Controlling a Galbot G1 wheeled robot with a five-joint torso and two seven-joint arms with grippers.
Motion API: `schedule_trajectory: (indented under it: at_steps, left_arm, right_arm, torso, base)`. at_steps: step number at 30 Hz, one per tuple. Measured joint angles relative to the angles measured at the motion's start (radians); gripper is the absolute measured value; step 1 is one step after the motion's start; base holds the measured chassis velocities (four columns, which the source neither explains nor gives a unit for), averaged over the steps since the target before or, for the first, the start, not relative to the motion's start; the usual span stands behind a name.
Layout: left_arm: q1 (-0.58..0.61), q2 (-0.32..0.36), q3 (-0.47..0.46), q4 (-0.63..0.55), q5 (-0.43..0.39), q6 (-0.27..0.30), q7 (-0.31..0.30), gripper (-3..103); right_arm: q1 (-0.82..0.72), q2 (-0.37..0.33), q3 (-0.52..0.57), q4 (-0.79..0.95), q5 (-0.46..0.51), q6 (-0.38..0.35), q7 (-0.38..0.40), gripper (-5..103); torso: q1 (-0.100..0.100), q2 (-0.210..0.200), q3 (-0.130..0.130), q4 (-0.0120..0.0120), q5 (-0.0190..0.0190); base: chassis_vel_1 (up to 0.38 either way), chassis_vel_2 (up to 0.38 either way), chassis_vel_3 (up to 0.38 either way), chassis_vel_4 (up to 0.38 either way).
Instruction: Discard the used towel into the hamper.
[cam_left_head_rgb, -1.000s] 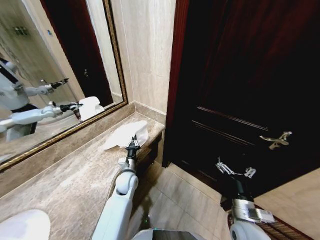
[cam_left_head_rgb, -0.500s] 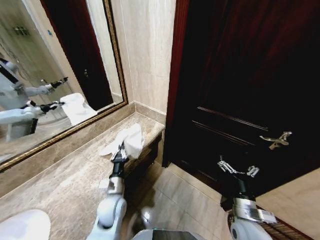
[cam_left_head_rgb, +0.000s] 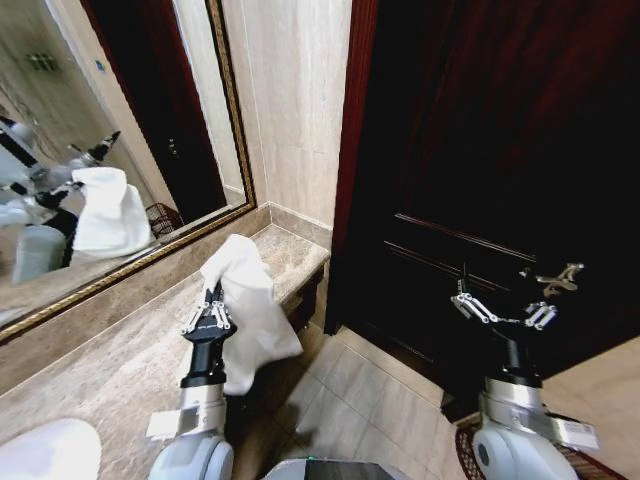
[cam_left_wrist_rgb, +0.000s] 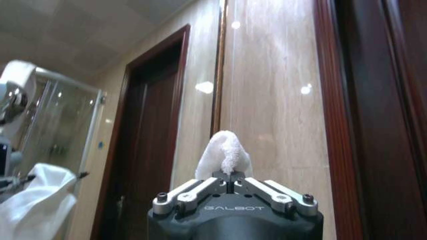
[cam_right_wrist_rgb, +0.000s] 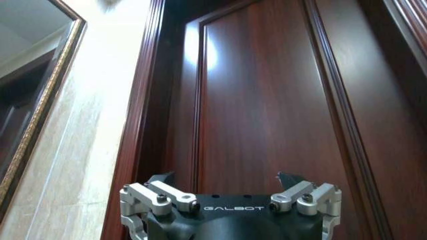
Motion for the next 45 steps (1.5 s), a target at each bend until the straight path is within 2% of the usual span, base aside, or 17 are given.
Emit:
schedule_trajectory:
  at_steps: [5, 11, 45]
  left_arm:
    - [0.002, 0.0, -0.011, -0.002, 0.004, -0.011, 0.0, 0]
    - [0.004, 0.001, -0.001, 0.019, 0.015, -0.03, -0.003, 0]
    - [-0.018, 0.001, 0.008, 0.059, 0.003, -0.033, 0.002, 0]
  right_arm:
    - [-0.016, 0.004, 0.003, 0.002, -0.014, 0.026, 0.018, 100]
    - [-0.044, 0.024, -0.01, -0.003, -0.081, 0.078, 0.043, 100]
    - [-0.056, 0.026, -0.003, -0.016, -0.08, 0.091, 0.037, 100]
  torso:
    - [0.0, 0.0, 0.0, 0.0, 0.0]
    - [0.0, 0.0, 0.0, 0.0, 0.0]
    - [0.0, 0.0, 0.0, -0.0001, 0.0]
  base:
    - [0.0, 0.0, 0.0, 0.0]
    - [0.0, 0.0, 0.0, 0.0]
    - [-0.068, -0.075, -0.07, -0.073]
